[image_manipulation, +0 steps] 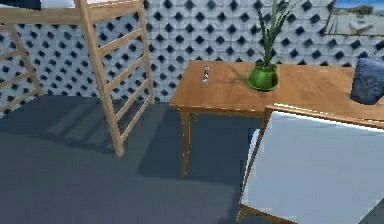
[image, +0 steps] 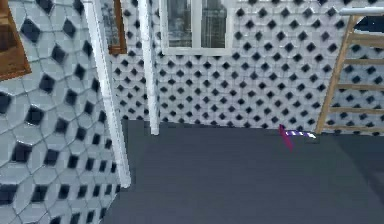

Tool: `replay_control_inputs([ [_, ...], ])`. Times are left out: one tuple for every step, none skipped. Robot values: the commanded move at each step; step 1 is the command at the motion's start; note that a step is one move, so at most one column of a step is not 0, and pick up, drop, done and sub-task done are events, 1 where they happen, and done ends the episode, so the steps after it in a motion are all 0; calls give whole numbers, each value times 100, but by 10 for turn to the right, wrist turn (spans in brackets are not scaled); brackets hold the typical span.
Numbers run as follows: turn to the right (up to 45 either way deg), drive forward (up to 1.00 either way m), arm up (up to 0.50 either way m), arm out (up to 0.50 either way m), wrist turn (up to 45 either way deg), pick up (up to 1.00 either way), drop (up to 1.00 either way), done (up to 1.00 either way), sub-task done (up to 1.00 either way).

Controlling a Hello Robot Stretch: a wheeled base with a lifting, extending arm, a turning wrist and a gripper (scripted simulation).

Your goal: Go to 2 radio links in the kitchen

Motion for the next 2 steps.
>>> replay_control_inputs([
  [0, 100, 0, 0, 0, 0, 0, 0, 0],
  [-30, 0, 0, 0, 0, 0, 0, 0, 0],
])
